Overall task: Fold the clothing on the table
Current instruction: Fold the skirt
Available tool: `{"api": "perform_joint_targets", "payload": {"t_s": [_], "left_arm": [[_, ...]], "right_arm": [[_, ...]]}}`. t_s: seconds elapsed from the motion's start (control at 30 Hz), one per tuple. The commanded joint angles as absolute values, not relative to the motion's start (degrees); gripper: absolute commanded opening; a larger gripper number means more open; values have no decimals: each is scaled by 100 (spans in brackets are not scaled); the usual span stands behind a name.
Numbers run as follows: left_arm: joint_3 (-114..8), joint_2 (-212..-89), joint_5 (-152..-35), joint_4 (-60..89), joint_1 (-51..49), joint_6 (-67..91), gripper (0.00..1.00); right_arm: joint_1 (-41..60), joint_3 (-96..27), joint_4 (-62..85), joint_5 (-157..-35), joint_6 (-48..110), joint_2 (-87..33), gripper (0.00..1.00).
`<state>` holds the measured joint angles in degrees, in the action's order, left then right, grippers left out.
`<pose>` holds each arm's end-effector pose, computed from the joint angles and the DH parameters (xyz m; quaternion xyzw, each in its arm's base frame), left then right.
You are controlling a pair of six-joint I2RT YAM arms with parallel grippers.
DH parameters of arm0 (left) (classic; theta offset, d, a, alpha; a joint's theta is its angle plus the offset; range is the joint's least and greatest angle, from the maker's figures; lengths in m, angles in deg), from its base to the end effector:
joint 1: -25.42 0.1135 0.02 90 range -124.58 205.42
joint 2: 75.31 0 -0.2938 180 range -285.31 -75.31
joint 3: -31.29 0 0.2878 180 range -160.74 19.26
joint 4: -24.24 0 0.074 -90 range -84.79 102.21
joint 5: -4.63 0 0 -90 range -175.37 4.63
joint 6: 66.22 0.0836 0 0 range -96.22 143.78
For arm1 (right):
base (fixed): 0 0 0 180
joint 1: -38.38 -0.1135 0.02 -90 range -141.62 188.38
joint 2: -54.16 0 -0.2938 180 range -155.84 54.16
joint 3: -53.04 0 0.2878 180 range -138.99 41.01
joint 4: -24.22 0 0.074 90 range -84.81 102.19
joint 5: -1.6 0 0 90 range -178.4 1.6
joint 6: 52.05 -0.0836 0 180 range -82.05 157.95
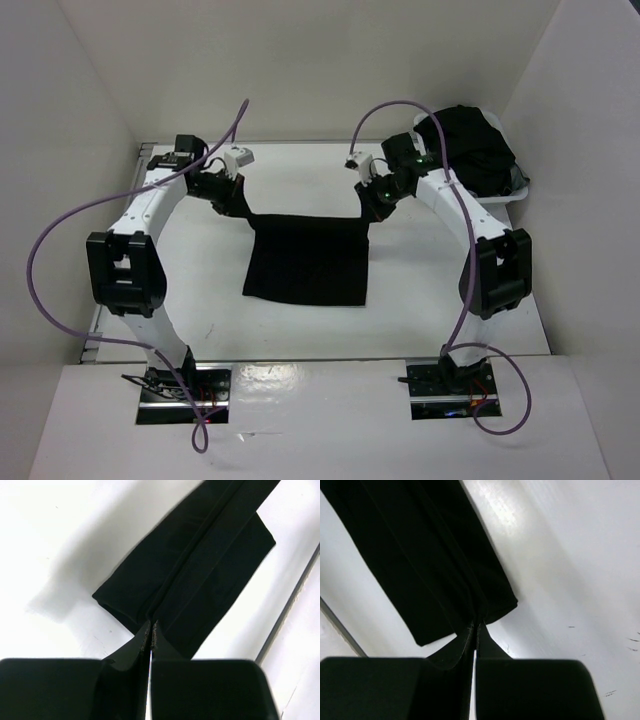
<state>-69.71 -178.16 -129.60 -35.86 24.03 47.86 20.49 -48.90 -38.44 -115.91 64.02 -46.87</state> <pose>0.4344 -0.0689 0.2725 0.2871 0.8566 -0.3139 0.2920 0.4012 0.1701 0.2759 -0.4064 0.8518 0.2131 0.2529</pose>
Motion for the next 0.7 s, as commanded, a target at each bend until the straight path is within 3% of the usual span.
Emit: {"api": "perform_joint_targets", "payload": {"t_s": [0.0,0.53,0.6,0.63,0.67], "left_arm": [[-6785,-17455,-13037,-4025,2524,5252,0],[-5861,-16944,-12651,-4747,2243,5955,2],[-5809,-16883,-12597,-4747,2173,6008,5],[-5747,-16883,-12519,-4747,2094,6008,7],[-5747,-16883,-12431,-4747,2015,6008,20]], "right_arm": [[1871,-4768,-4318,-11267,6713,-4270,0],[1193,-4601,-5452,-11442,7486,-4550,3],[1035,-4548,-5583,-11442,7548,-4603,7],[983,-4548,-5584,-11442,7548,-4603,15],[904,-4496,-5584,-11442,7600,-4603,24]]}}
